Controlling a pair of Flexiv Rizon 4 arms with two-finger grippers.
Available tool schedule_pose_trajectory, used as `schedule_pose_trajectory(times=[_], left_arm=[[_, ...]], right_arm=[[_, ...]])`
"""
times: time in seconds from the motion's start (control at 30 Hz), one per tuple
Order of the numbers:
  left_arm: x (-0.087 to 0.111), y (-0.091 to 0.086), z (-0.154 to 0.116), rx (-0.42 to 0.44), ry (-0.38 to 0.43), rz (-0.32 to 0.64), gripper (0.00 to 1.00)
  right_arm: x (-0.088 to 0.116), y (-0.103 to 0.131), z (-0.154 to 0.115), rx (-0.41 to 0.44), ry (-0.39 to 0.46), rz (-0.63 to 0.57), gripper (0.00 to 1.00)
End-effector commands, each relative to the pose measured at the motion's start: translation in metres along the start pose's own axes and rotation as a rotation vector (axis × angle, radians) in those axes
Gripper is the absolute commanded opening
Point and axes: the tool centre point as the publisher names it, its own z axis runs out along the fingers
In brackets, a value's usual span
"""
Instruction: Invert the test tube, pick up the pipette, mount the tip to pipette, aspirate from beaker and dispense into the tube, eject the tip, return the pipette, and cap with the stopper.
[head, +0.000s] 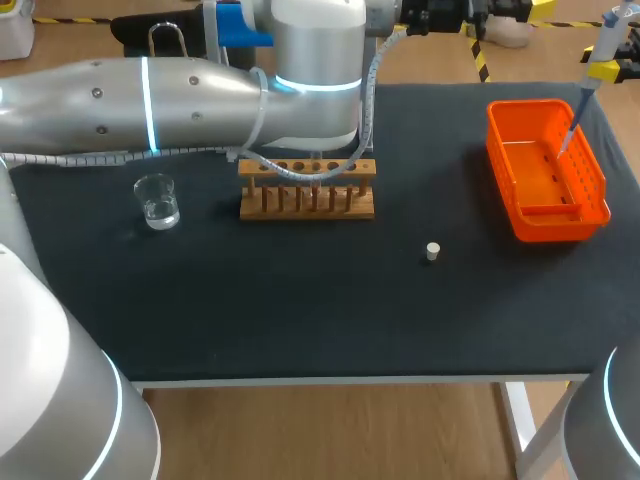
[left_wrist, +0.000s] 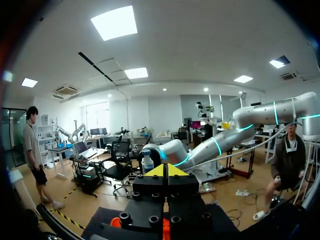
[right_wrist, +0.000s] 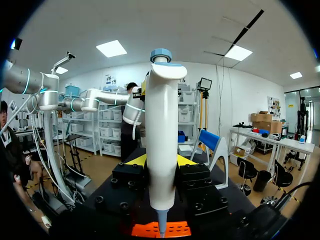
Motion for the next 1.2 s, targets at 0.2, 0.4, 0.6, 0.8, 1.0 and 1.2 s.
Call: schedule_pose_trajectory(times=[0.2,0.4,0.6,0.8,1.0,1.2], left_arm=[[-0.006,-0.002,0.03,-0.01,0.011,-0.003,0.0],[-0.009,-0.002,0.048,-0.008,0.02,0.004,0.0],[-0.013,-0.002,0.062,-0.004,0.028,0.024,0.0],[-0.015,-0.001,0.072,-0.015,0.013,0.045,0.0],[-0.016,0.001,0.08,-0.015,-0.005,0.064,0.0],[-0.017,0.003,0.085,-0.014,-0.018,0.061,0.0]], right_arm=[[0.001,0.001,0.001,0.003,-0.003,-0.001,0.0],[0.001,0.001,0.001,0.003,-0.003,-0.001,0.0],[0.001,0.001,0.001,0.003,-0.003,-0.001,0.0],[0.001,0.001,0.001,0.003,-0.003,-0.001,0.0],[0.001,0.001,0.001,0.003,-0.003,-0.001,0.0],[0.001,0.001,0.001,0.003,-0.003,-0.001,0.0]])
